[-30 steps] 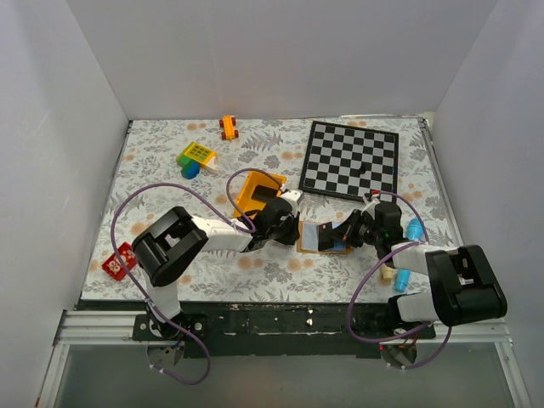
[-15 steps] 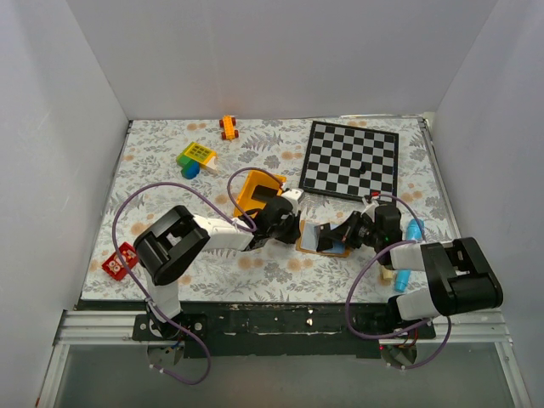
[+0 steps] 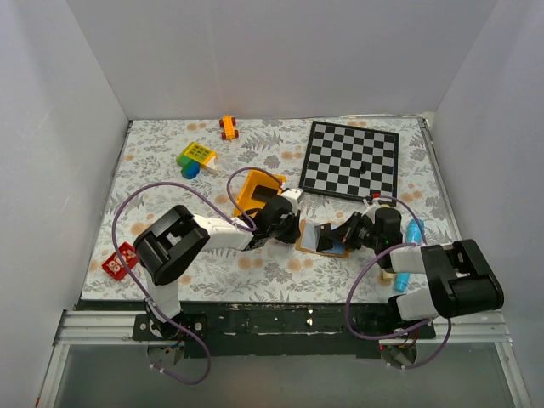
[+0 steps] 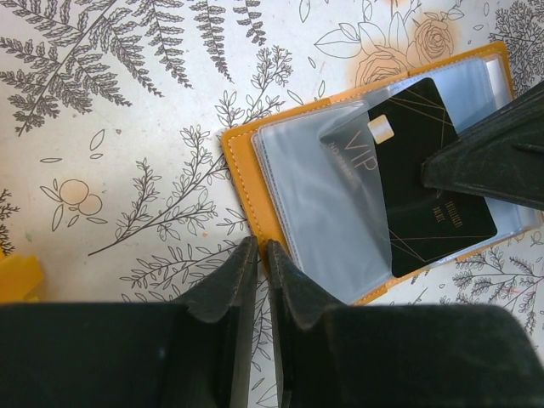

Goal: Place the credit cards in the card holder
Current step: Insert the credit card into the card slot.

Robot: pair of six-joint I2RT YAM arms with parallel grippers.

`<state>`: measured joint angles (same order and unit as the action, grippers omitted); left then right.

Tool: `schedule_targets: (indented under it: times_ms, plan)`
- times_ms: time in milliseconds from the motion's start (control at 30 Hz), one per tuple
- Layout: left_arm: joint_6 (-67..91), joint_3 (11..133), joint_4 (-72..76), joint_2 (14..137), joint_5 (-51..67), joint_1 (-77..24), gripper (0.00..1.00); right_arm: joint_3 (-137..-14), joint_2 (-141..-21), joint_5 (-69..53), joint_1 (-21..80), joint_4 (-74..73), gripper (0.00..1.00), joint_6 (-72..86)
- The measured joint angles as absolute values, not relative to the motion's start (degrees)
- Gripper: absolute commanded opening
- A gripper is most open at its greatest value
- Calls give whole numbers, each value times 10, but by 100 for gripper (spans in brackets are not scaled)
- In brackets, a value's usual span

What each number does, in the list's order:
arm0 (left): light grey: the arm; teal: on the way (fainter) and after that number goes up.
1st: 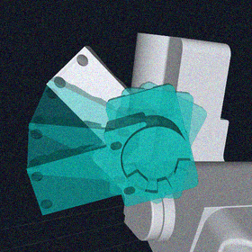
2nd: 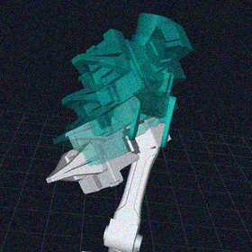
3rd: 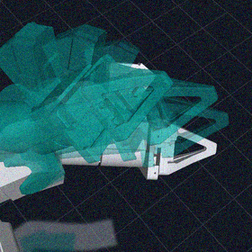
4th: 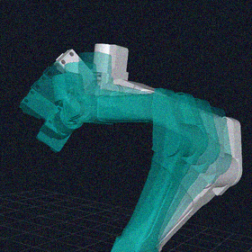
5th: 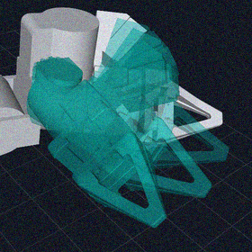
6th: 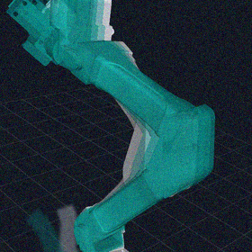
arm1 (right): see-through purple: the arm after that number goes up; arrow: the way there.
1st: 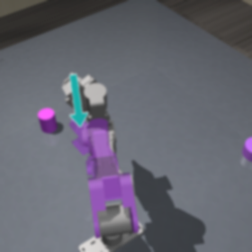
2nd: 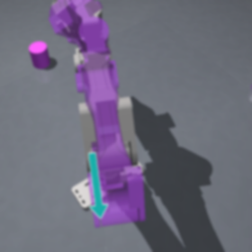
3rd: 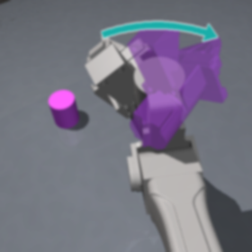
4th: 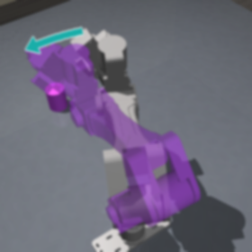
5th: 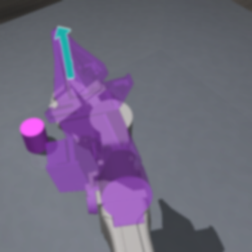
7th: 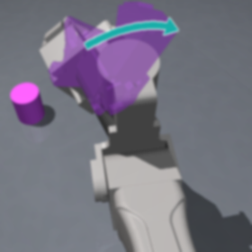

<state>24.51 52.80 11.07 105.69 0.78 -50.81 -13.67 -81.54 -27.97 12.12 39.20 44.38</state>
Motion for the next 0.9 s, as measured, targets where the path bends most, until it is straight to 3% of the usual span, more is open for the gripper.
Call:
schedule_targets:
  times_ms: [267,900]
  plan:
    - [245,528,111,1057,13,-510,9,-136,-765,-247,121,331,1,415]
    - [245,529,110,1058,13,-510,8,-138,-770,-238,121,331,1,415]
